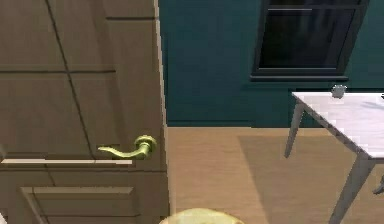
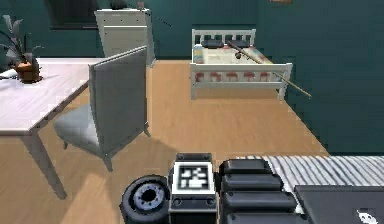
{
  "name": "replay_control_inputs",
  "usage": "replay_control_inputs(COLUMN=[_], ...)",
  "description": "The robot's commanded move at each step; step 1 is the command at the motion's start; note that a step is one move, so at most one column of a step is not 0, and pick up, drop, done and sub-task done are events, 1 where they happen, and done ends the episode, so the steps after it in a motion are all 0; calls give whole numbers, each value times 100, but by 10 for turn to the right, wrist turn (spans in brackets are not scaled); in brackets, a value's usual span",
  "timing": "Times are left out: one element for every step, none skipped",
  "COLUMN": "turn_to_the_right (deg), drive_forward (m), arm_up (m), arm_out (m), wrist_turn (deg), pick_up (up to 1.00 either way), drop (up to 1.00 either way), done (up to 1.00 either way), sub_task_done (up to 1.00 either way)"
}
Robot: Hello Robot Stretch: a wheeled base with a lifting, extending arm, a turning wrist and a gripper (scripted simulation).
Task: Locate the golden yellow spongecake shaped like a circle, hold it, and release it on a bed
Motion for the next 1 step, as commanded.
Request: replay_control_inputs(turn_to_the_right=[450], drive_forward=[0], arm_up=[0], arm_out=[0], wrist_turn=[0], pick_up=[0], drop=[0], done=[0], sub_task_done=[0])
